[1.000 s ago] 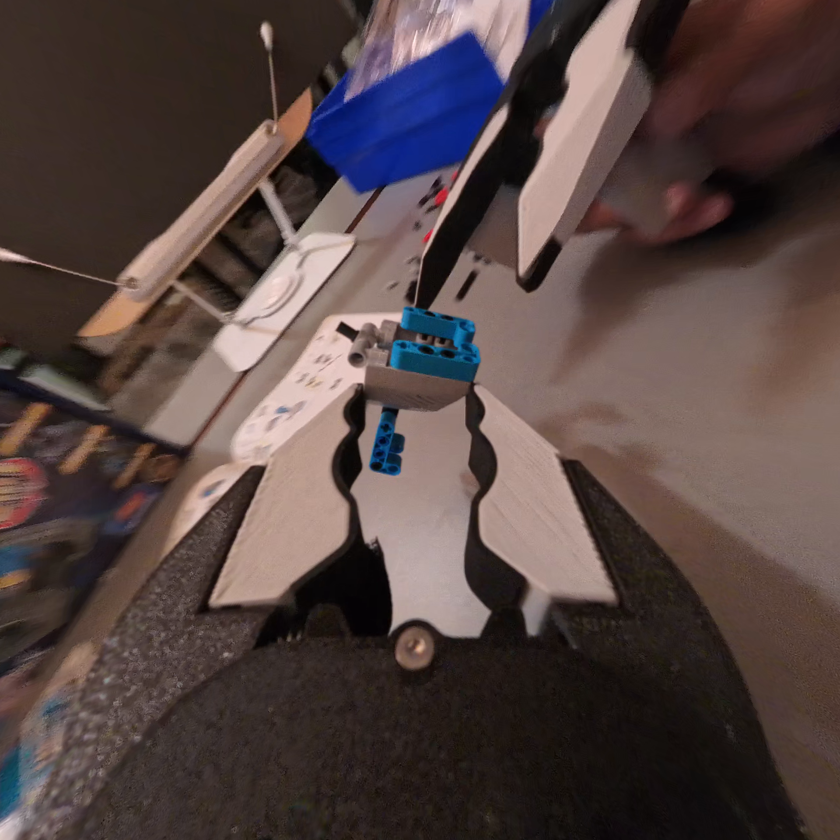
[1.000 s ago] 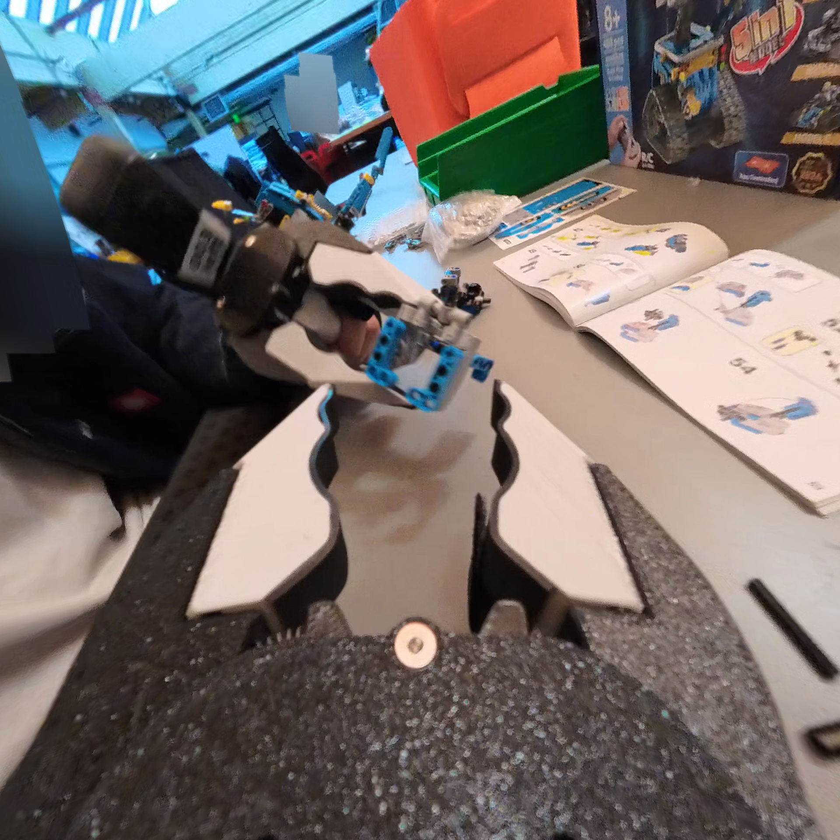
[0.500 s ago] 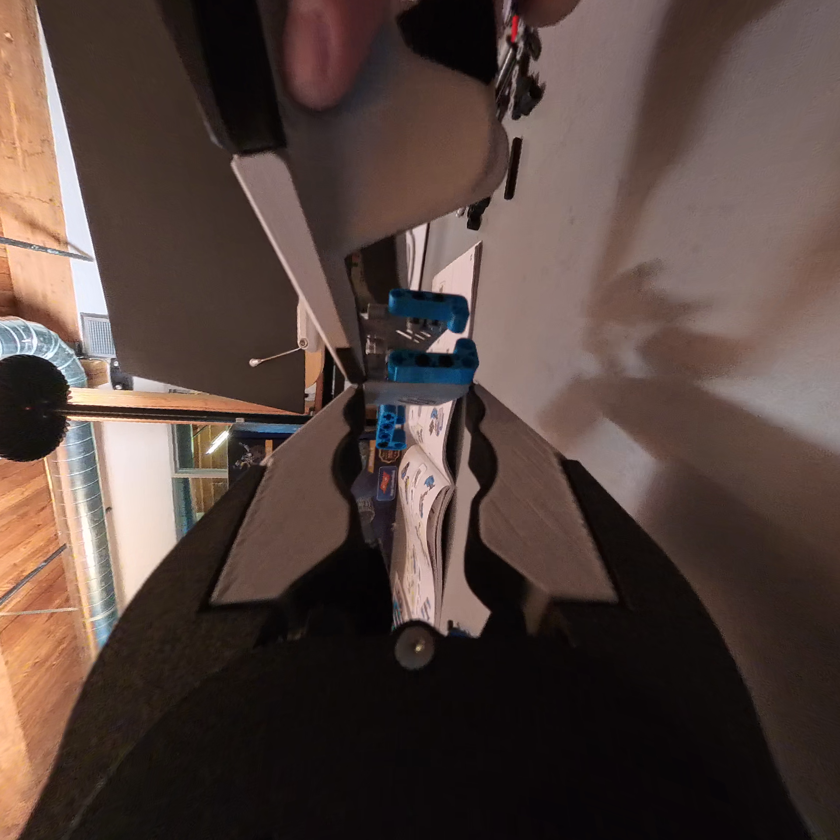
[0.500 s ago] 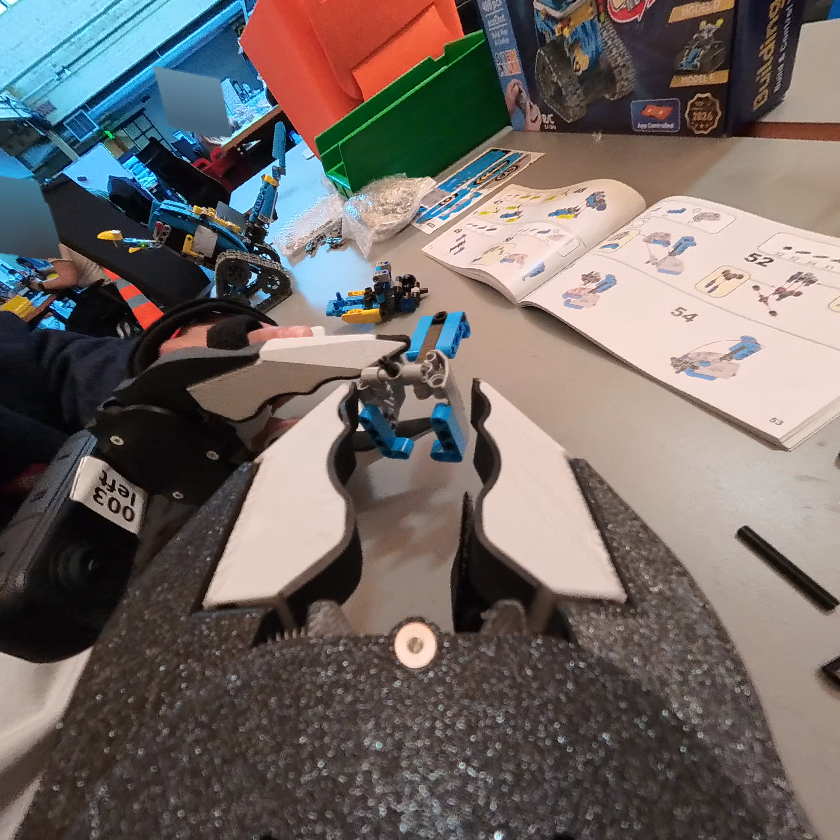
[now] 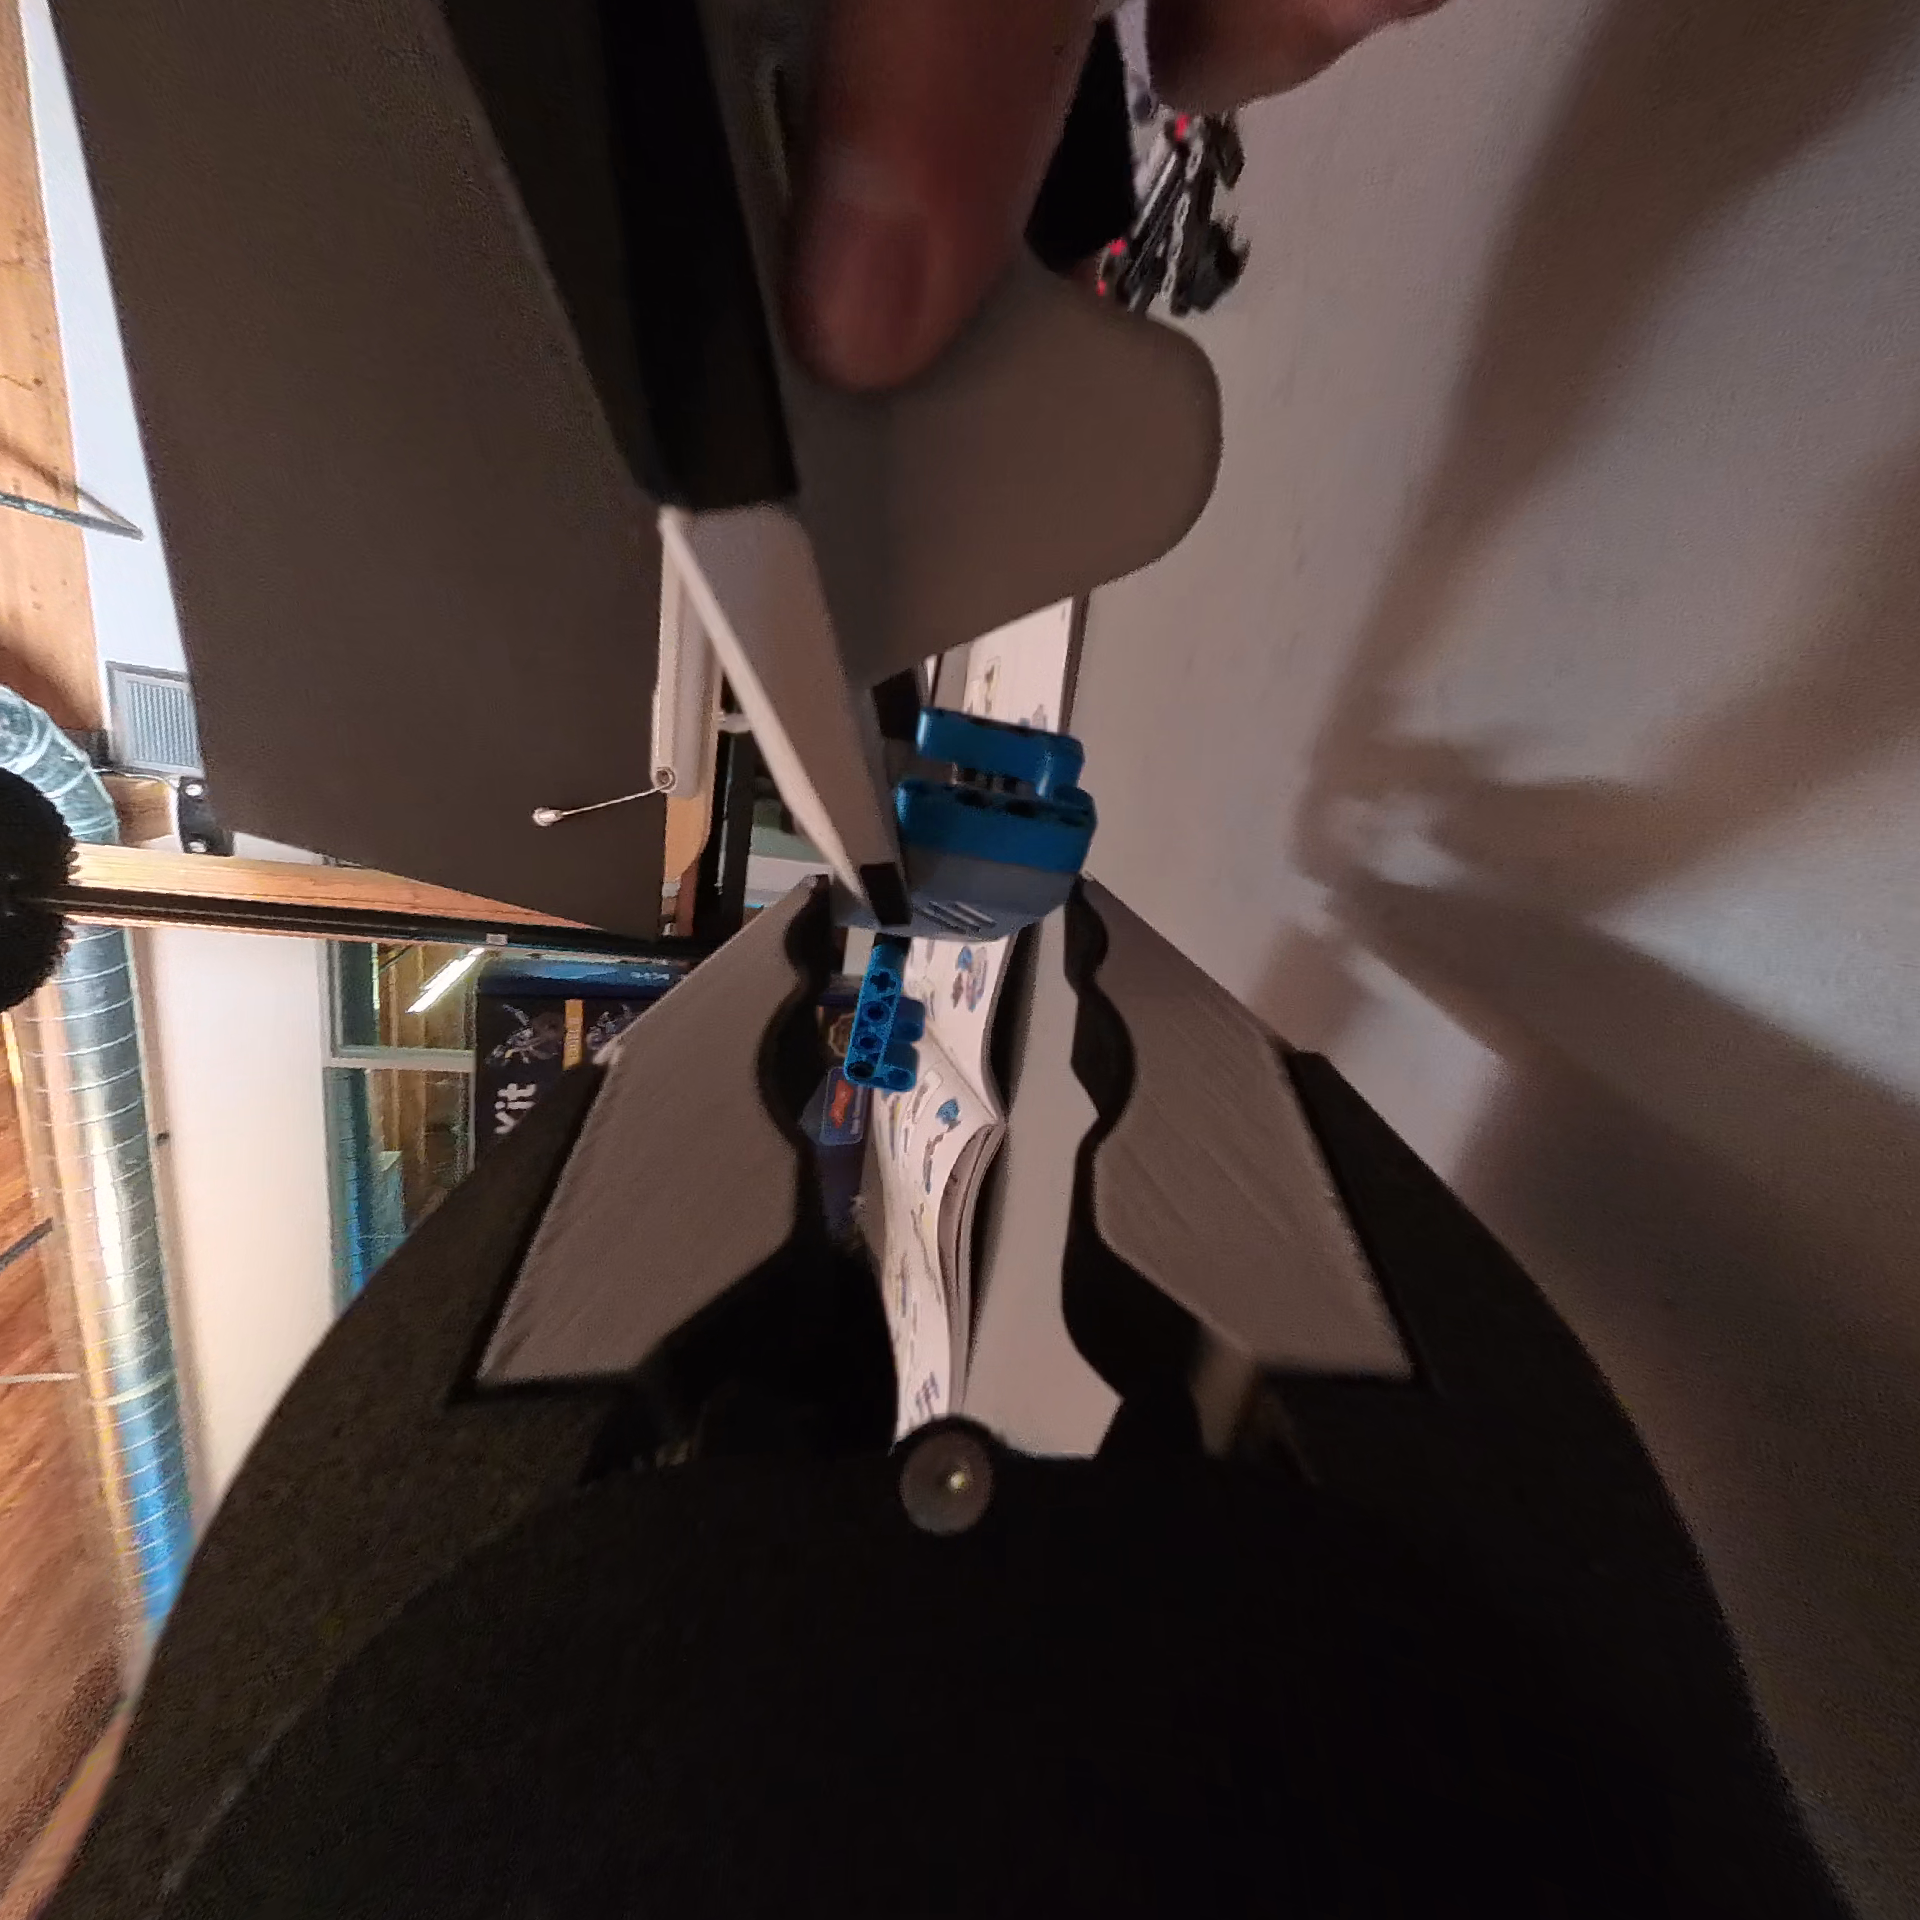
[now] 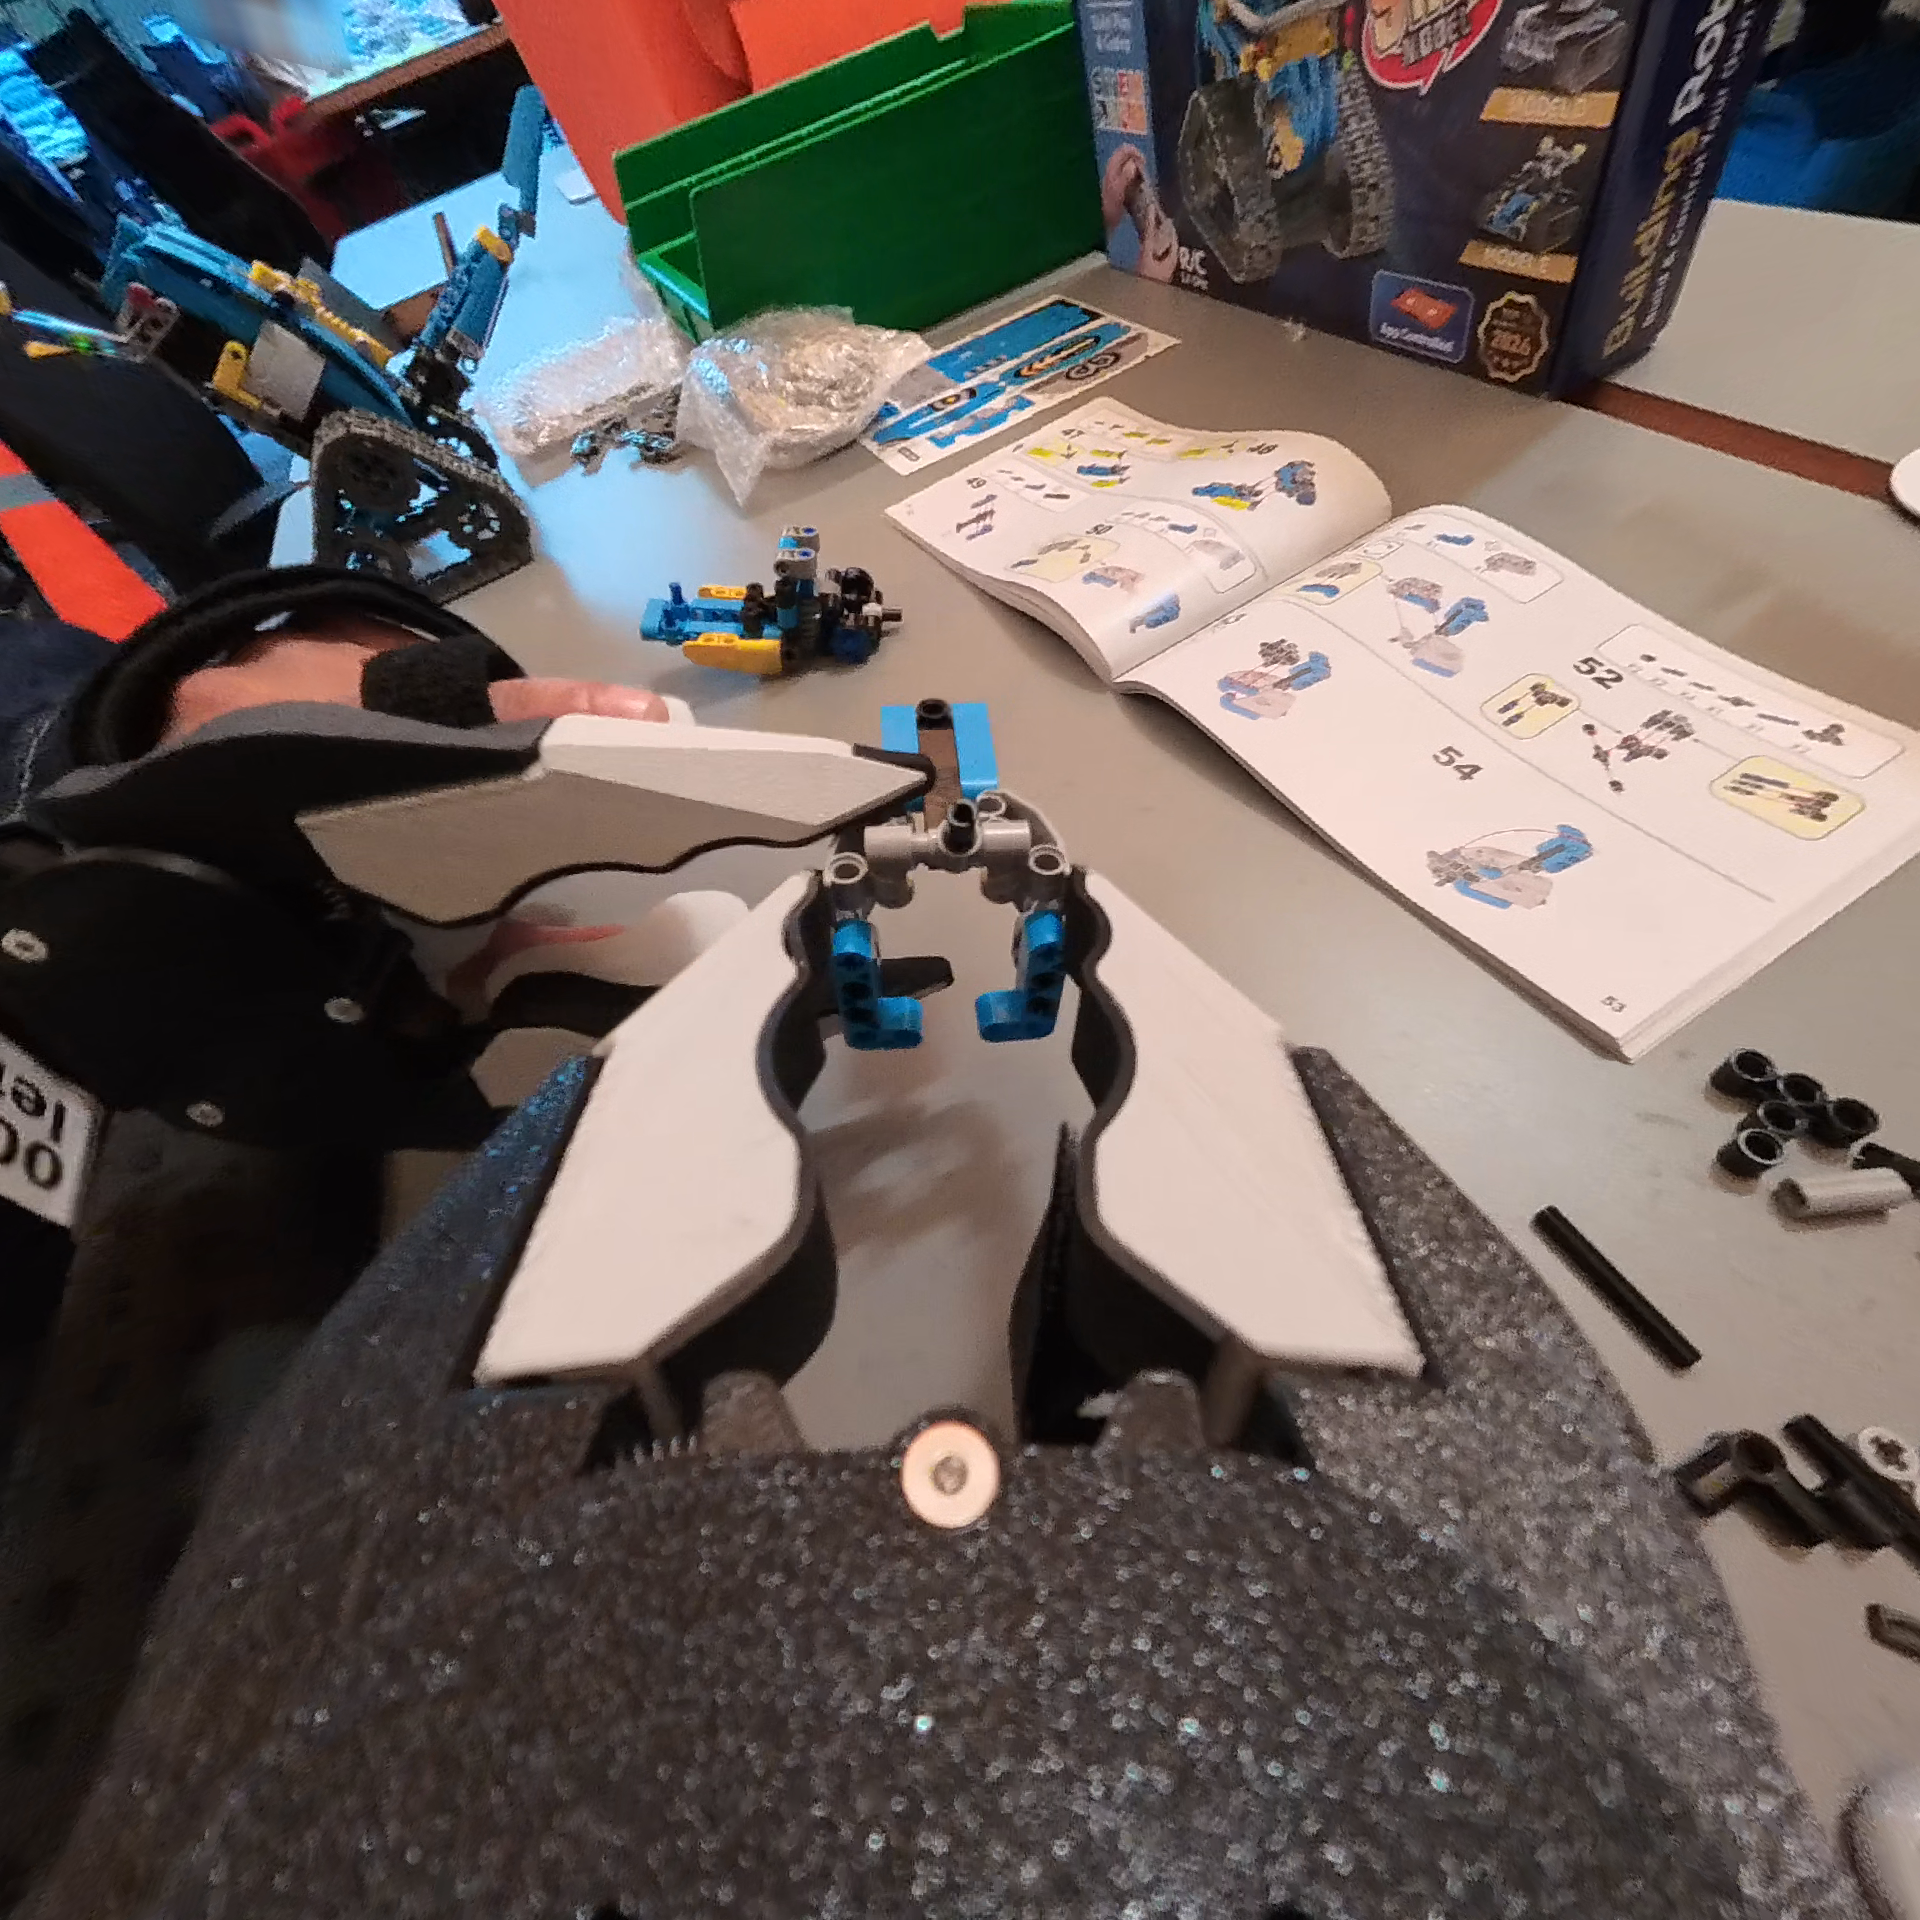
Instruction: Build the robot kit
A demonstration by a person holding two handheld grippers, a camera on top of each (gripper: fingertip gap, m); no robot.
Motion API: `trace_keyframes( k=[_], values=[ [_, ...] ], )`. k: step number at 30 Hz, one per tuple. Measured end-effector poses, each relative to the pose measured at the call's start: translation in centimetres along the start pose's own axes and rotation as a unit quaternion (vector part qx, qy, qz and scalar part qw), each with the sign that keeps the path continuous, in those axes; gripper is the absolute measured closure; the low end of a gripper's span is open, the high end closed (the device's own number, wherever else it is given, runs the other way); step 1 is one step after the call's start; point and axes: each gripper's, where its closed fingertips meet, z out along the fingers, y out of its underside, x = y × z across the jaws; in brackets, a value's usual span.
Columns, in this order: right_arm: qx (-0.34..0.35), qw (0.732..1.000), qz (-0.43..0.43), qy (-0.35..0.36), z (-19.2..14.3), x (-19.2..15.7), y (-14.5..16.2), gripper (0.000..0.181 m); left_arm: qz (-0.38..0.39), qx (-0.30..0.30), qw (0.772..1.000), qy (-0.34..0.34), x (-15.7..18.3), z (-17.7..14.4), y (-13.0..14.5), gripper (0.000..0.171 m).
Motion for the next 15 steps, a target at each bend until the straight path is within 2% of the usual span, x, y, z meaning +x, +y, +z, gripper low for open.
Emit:
trace_keyframes(
  k=[2, 3, 5, 6, 8, 10, 11, 13, 15],
  values=[
    [0.01, 1.0, -0.004, -0.014, -0.3, -0.1, -0.1, 0.138, -0.029, 0.017, 0.999, 0.01, 0.0, -0.2, -0.3, 0.126],
    [0.011, 1.0, -0.02, -0.016, -0.5, 0.0, 0.0, 0.138, -0.055, 0.03, 0.998, 0.021, 0.0, -0.4, -0.4, 0.12],
    [0.01, 0.998, -0.066, 0.004, -1.0, 0.6, 0.1, 0.139, -0.136, 0.063, 0.985, 0.086, 0.7, -0.9, -0.6, 0.096],
    [0.022, 0.996, -0.085, -0.011, -1.3, 0.2, -0.2, 0.139, -0.185, 0.083, 0.972, 0.121, 0.7, -1.3, -0.5, 0.095],
    [0.031, 0.989, -0.144, -0.02, -1.8, -0.6, -0.5, 0.14, -0.287, 0.138, 0.926, 0.204, 0.1, -2.4, -0.6, 0.09],
    [0.031, 0.971, -0.233, -0.032, -2.0, -2.0, -0.2, 0.14, -0.341, 0.189, 0.886, 0.25, -1.3, -3.5, -0.7, 0.084],
    [0.03, 0.966, -0.256, -0.035, -2.0, -2.6, 0.0, 0.14, -0.352, 0.211, 0.872, 0.267, -1.8, -4.1, -0.7, 0.088],
    [0.033, 0.959, -0.276, -0.064, -1.8, -4.0, 0.3, 0.14, -0.357, 0.234, 0.853, 0.301, -1.7, -4.9, -0.9, 0.092],
    [0.047, 0.95, -0.298, -0.08, -1.8, -4.9, 0.4, 0.14, -0.344, 0.235, 0.848, 0.327, -0.8, -5.3, -1.1, 0.096]
  ],
)
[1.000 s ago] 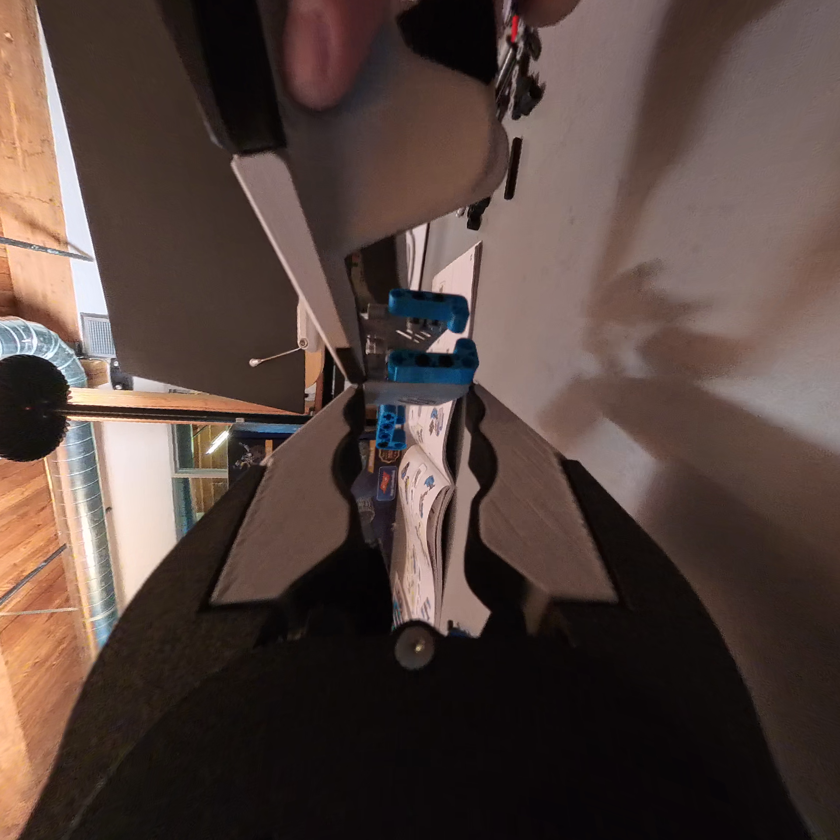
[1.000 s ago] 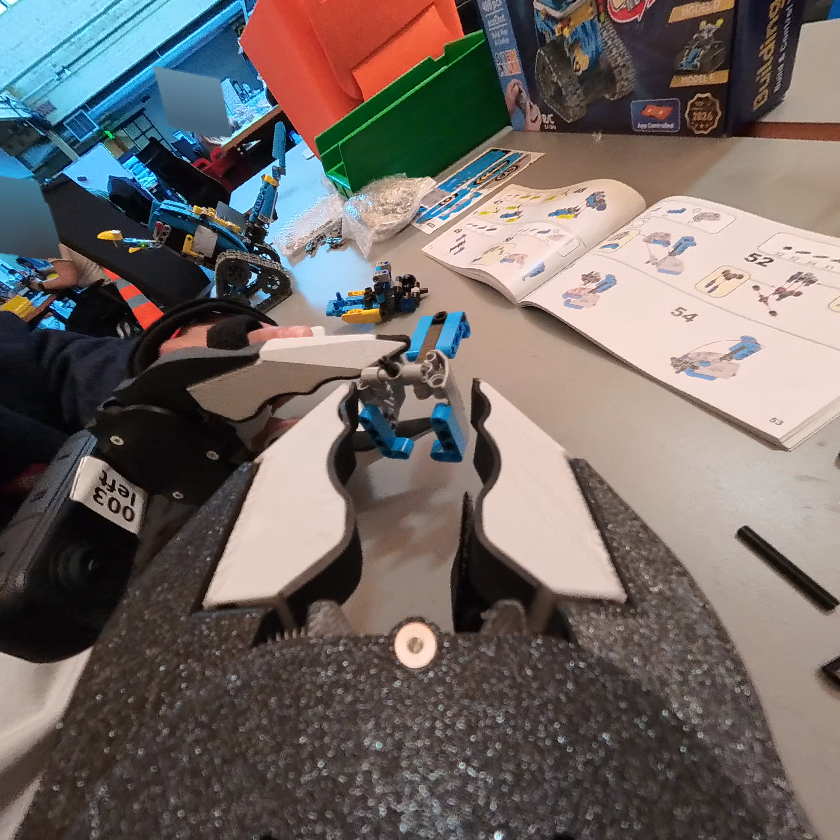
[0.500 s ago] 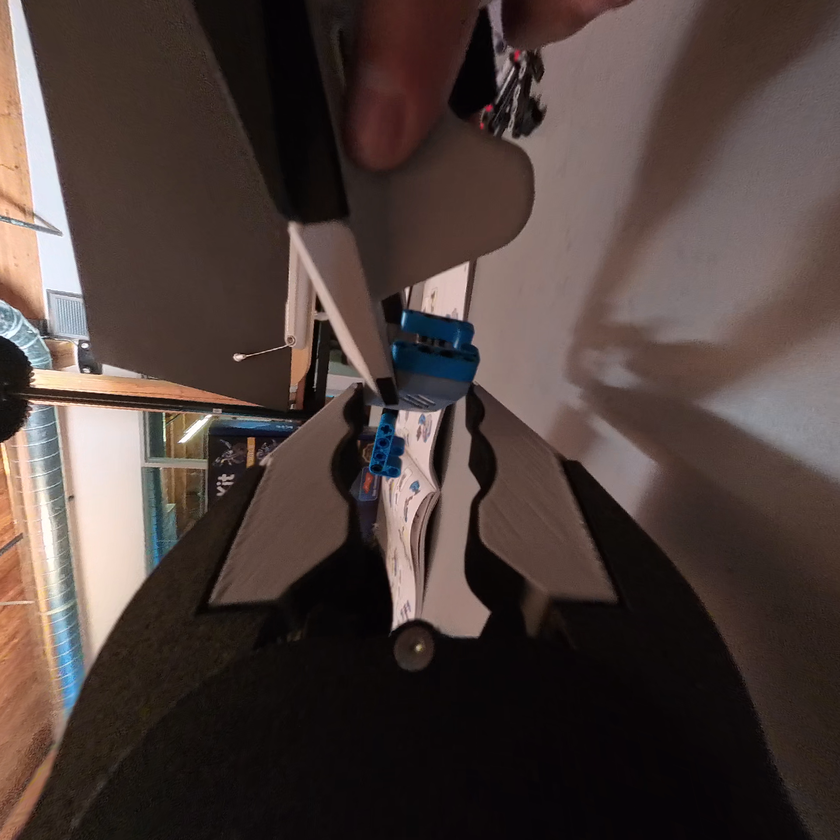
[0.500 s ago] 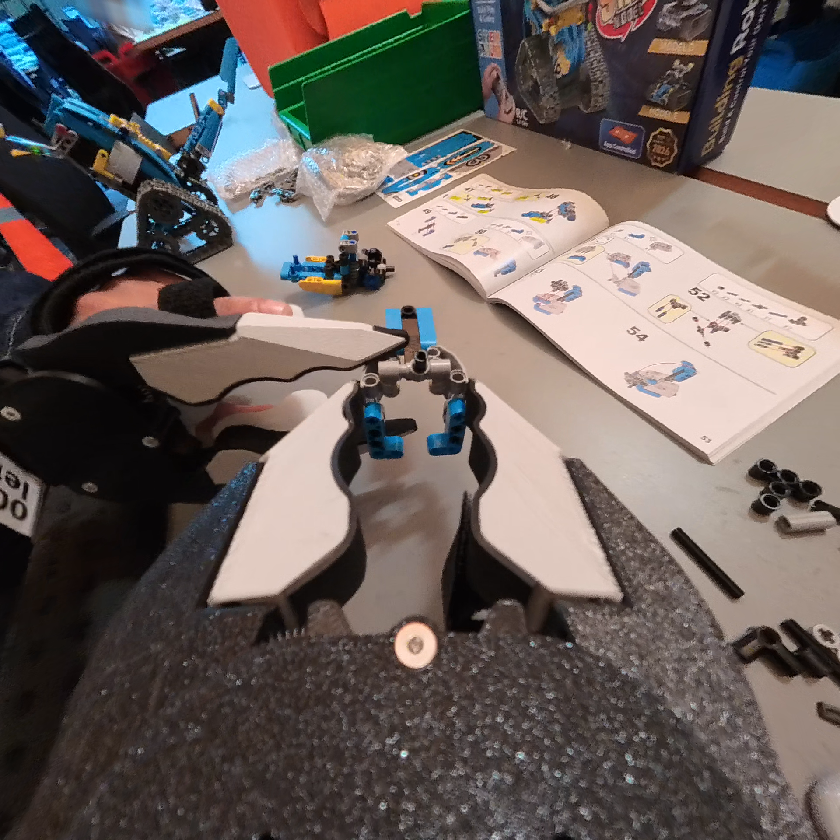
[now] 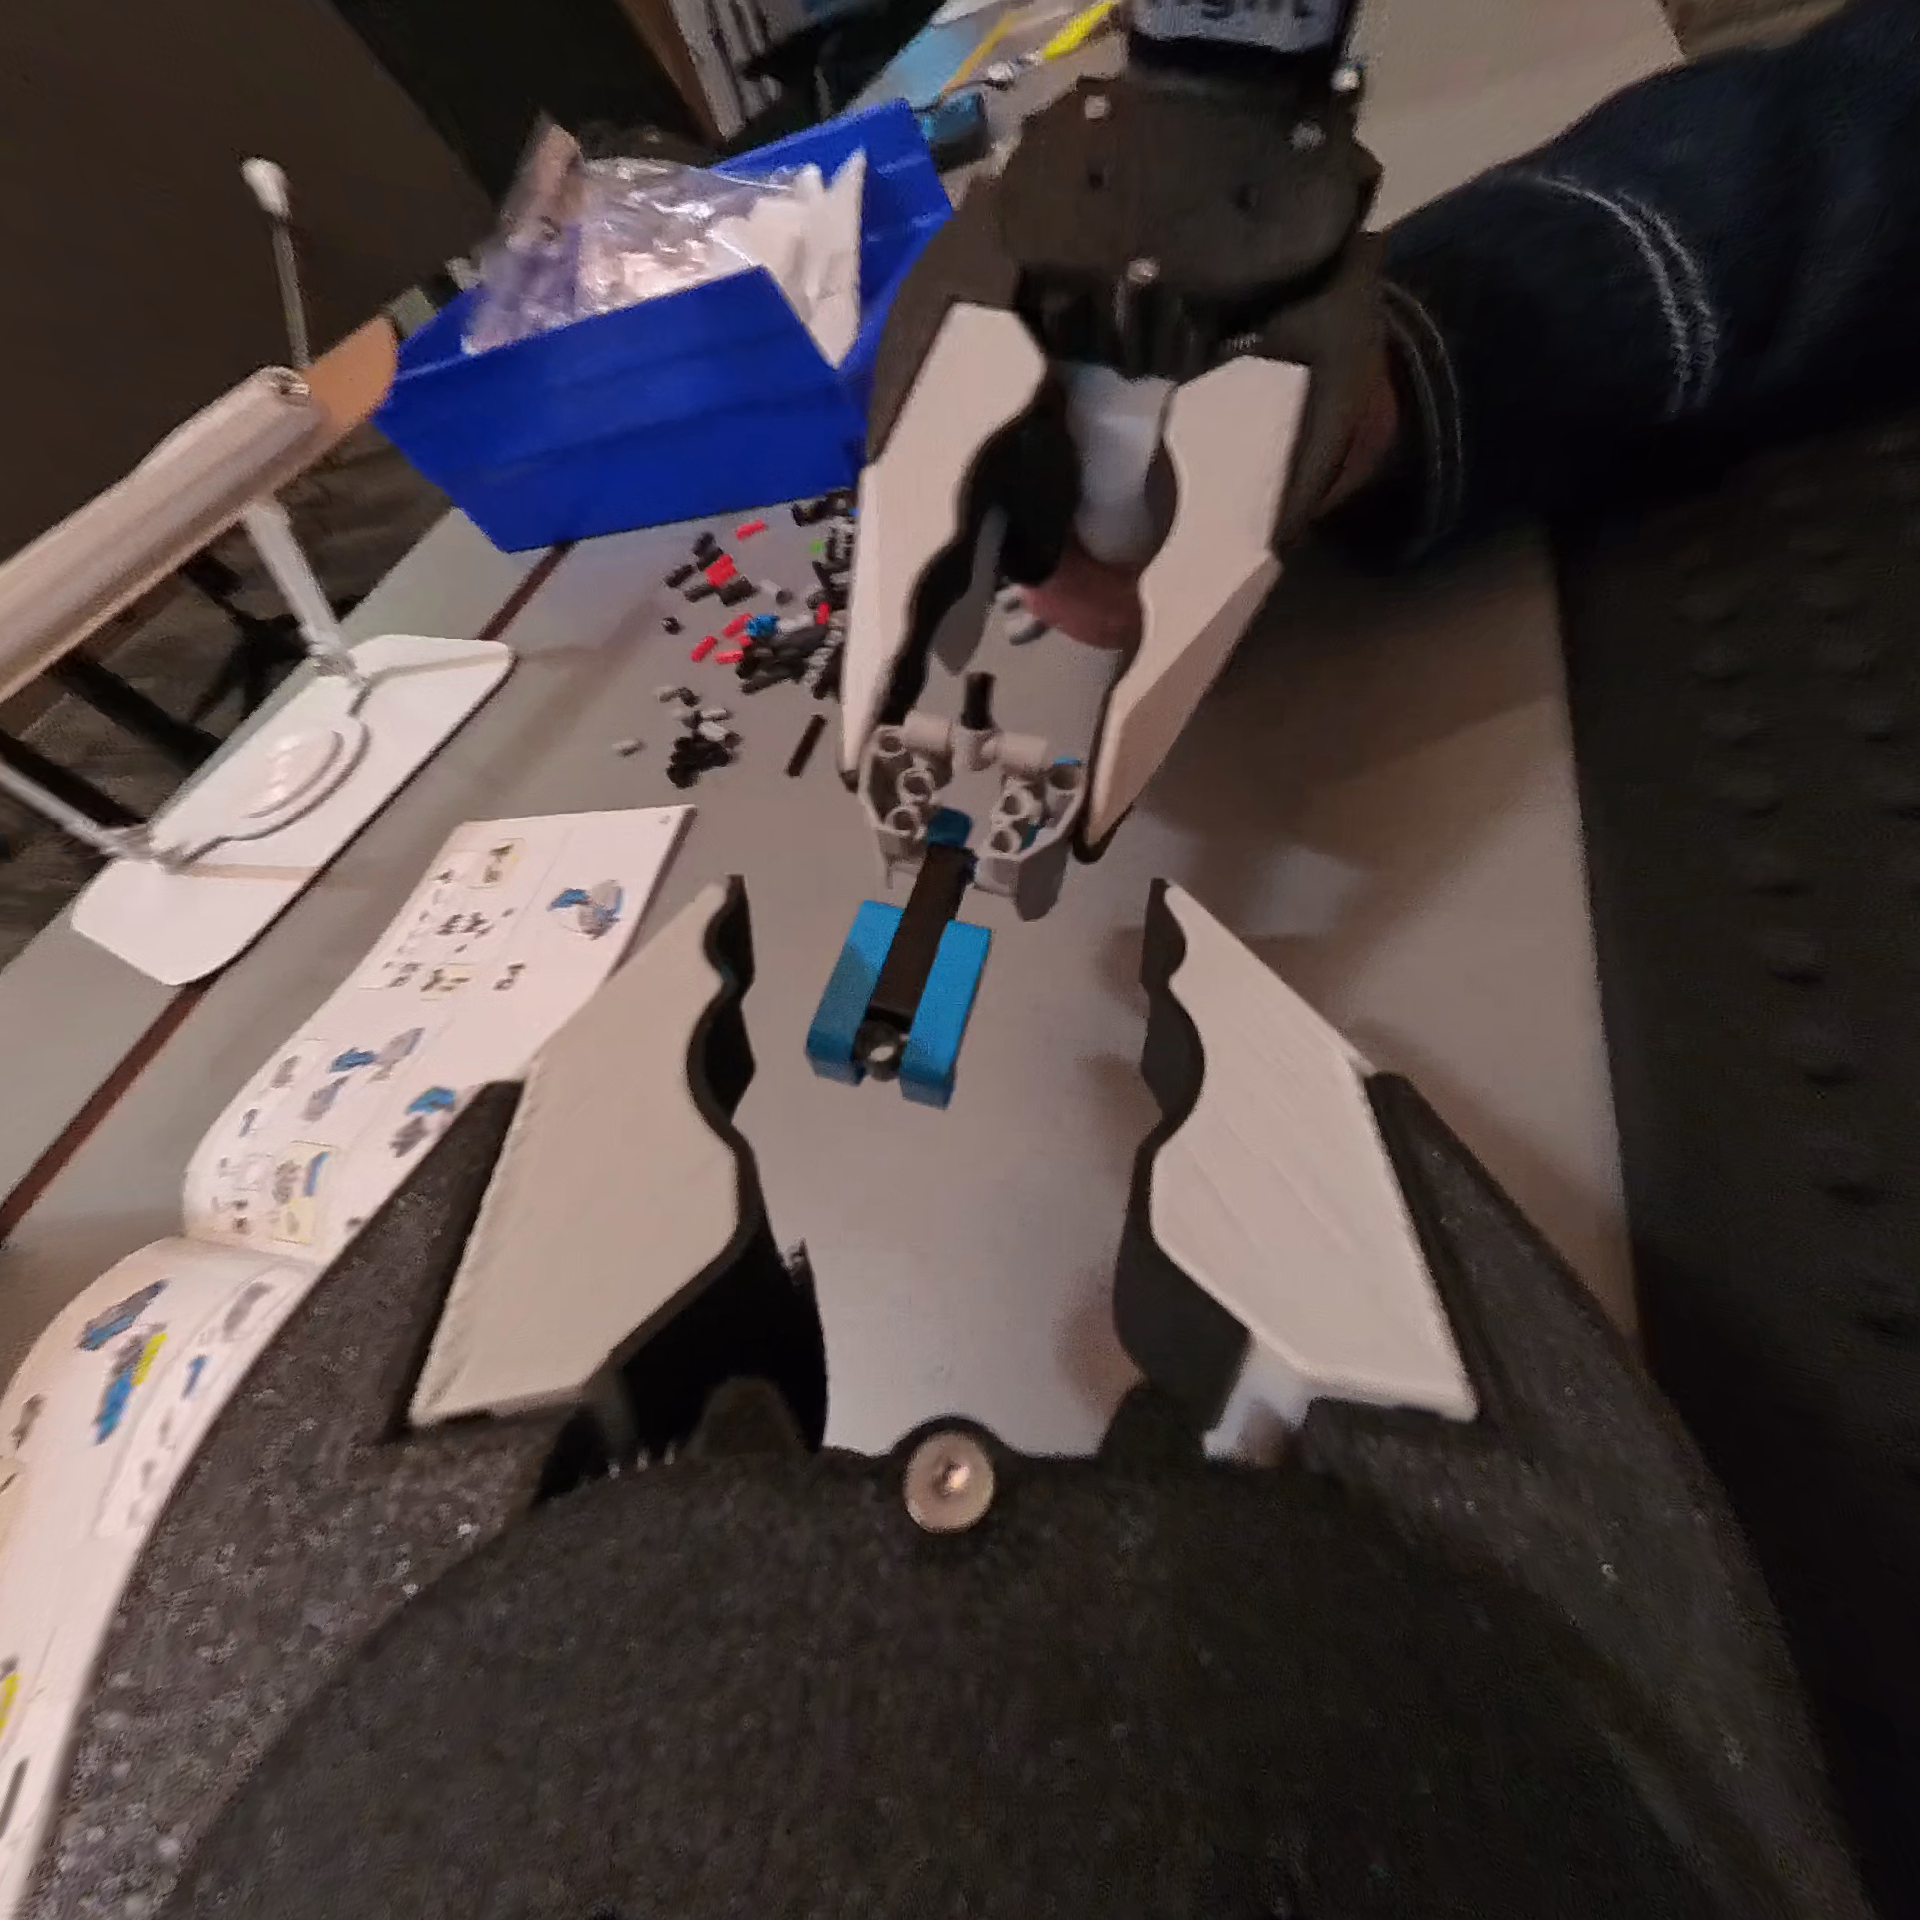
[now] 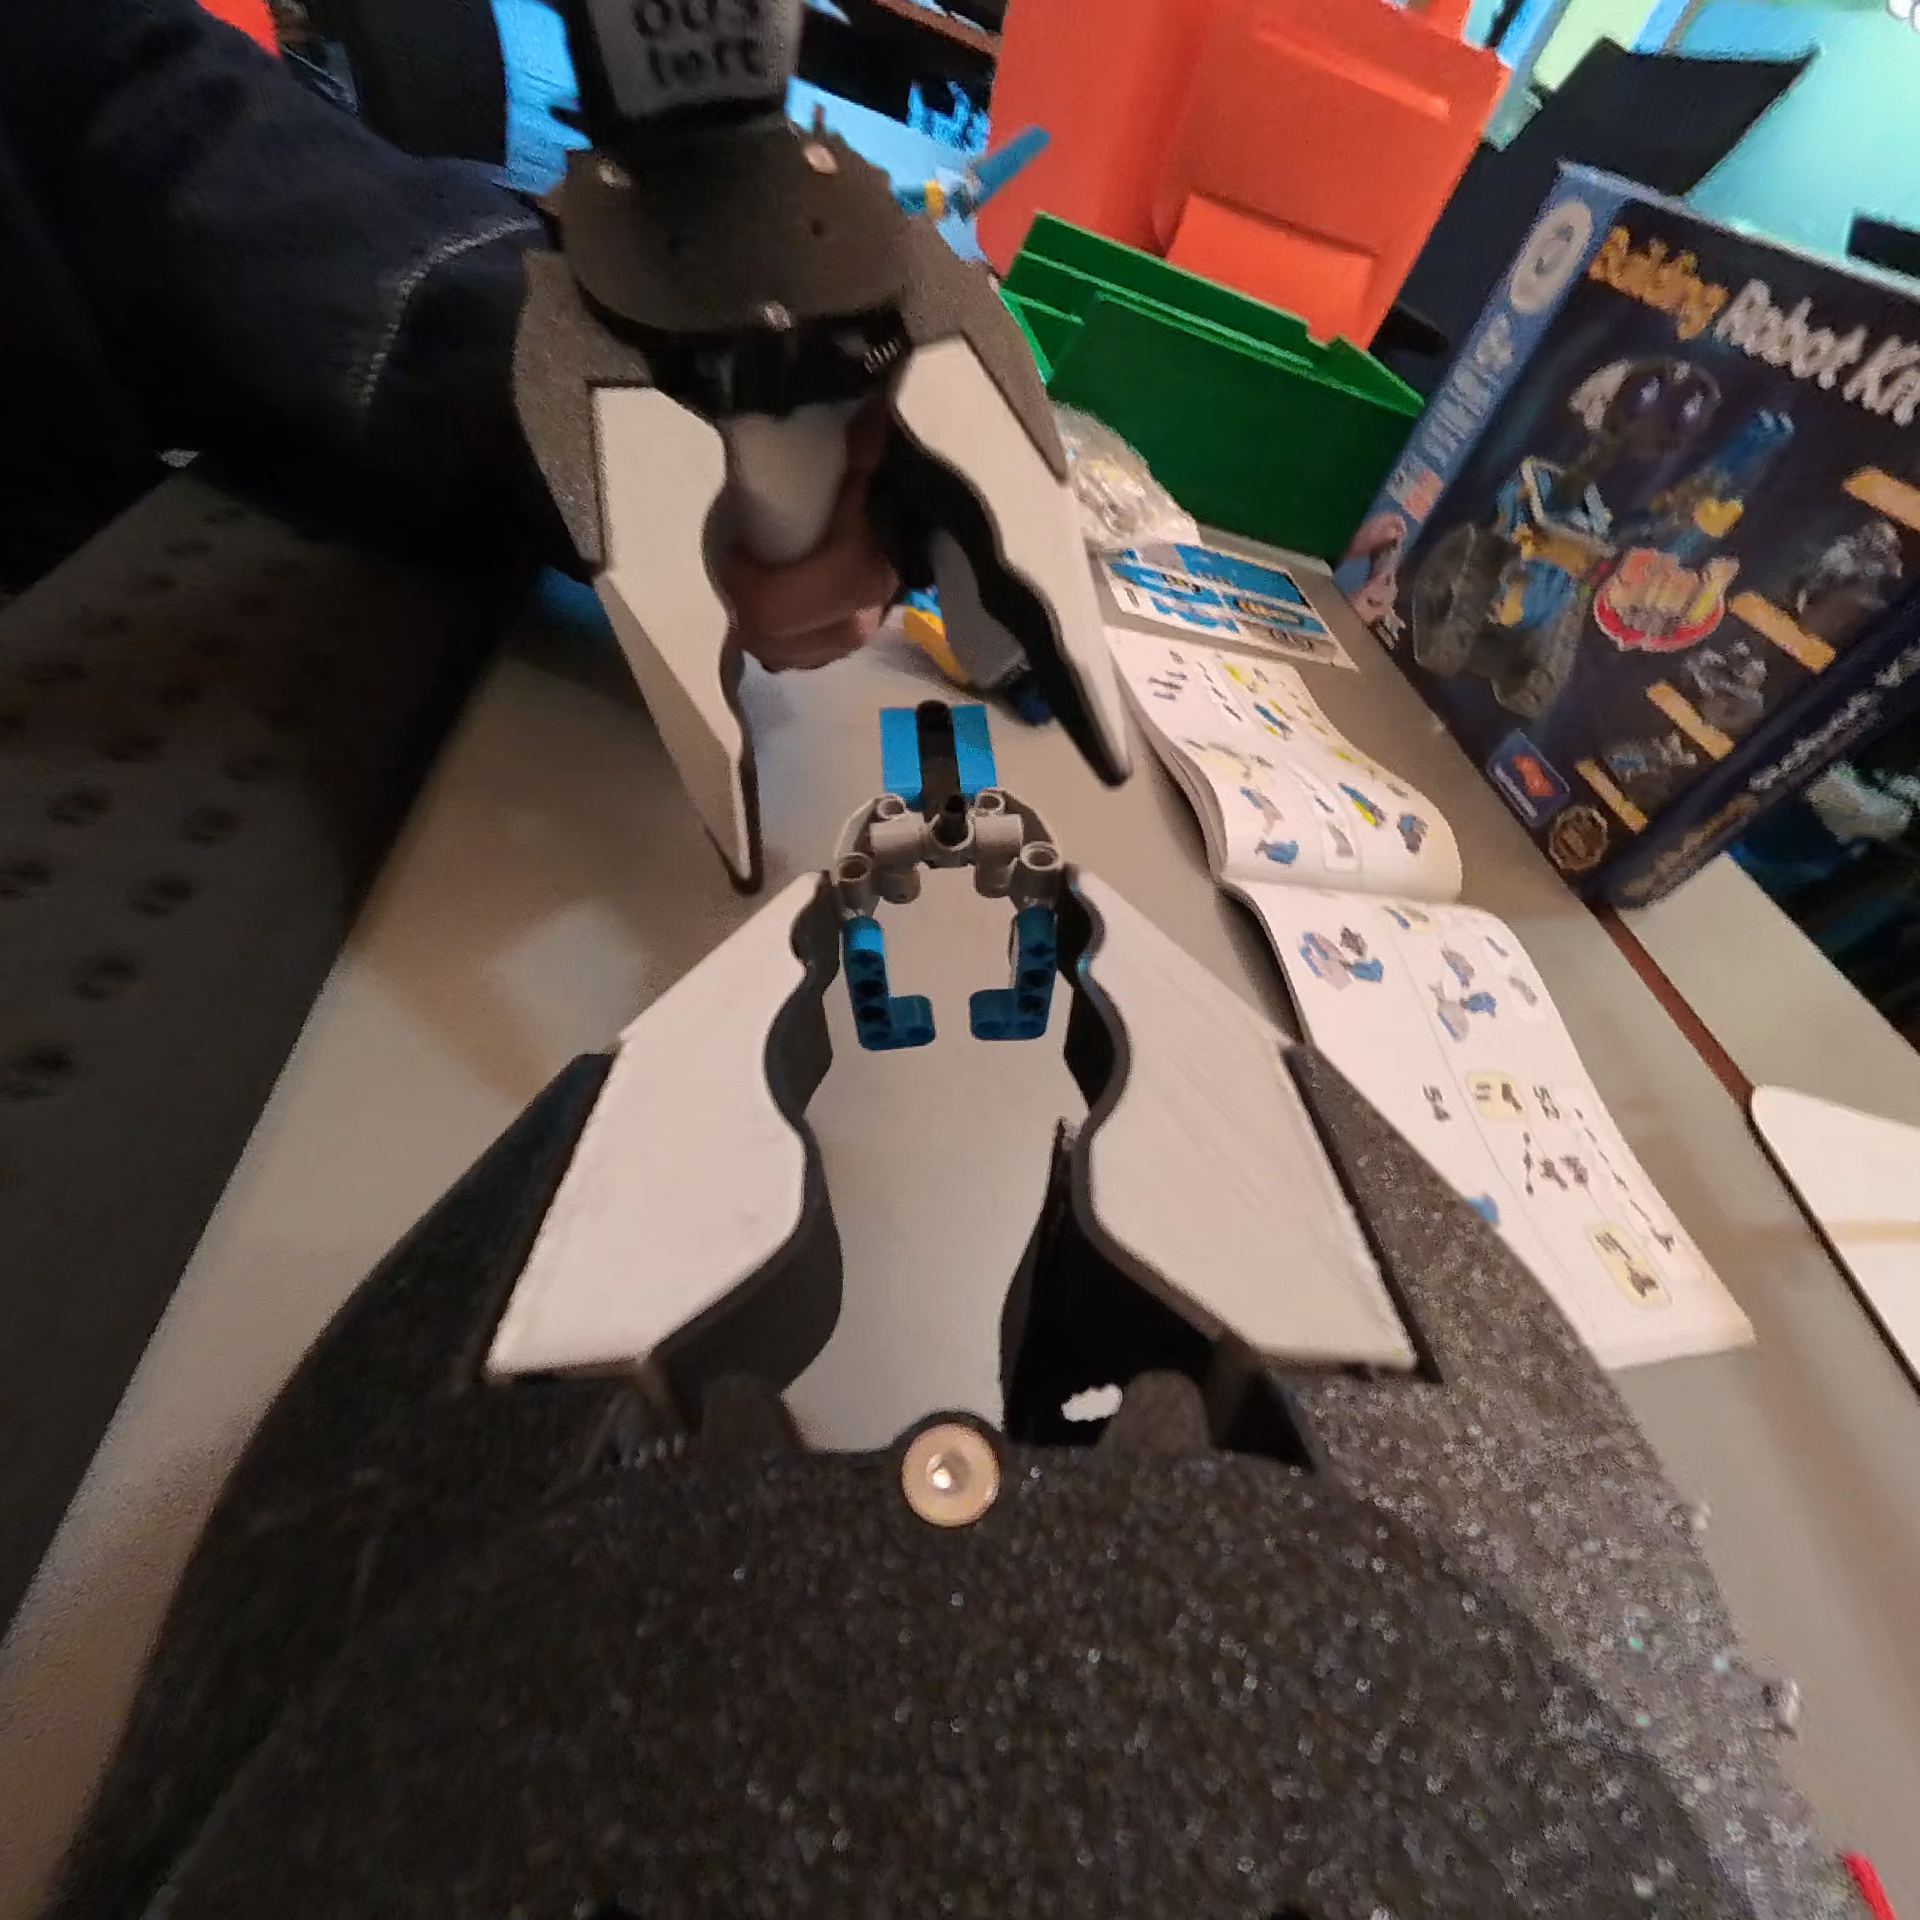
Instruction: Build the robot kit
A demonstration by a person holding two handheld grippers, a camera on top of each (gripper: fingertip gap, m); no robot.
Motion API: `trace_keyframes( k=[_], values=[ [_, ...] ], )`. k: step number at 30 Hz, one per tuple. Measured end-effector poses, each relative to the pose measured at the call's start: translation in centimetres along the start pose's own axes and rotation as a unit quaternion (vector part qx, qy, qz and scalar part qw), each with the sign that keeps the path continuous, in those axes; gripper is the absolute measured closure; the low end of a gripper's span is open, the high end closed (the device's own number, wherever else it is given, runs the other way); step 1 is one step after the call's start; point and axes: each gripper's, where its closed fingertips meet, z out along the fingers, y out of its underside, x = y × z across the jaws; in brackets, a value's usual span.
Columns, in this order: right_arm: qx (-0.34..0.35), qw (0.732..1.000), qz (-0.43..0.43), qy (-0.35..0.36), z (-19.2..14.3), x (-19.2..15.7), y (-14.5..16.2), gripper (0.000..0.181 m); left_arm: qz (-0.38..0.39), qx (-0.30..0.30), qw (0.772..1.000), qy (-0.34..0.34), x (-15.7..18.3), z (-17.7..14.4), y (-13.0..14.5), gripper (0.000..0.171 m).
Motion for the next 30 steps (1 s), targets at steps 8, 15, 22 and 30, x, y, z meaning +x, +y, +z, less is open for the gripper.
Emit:
trace_keyframes(
  k=[8, 15, 22, 30],
  values=[
    [-0.018, 0.999, -0.011, -0.037, 0.8, -1.7, 0.6, 0.14, 0.035, -0.028, 0.998, 0.032, 1.7, 0.5, 1.1, 0.133],
    [-0.021, 0.999, -0.005, -0.049, 0.8, -2.1, 0.6, 0.143, 0.031, -0.037, 0.998, 0.043, 1.8, 0.4, 1.1, 0.136],
    [-0.012, 0.998, 0.03, -0.058, 0.7, -1.9, 0.4, 0.141, -0.001, -0.032, 0.998, 0.049, 1.7, 0.4, 0.8, 0.135],
    [0.056, 0.995, 0.061, -0.055, -0.7, -0.7, -1.2, 0.141, -0.029, -0.001, 0.999, 0.04, 0.2, -0.9, 0.2, 0.145]
  ],
)
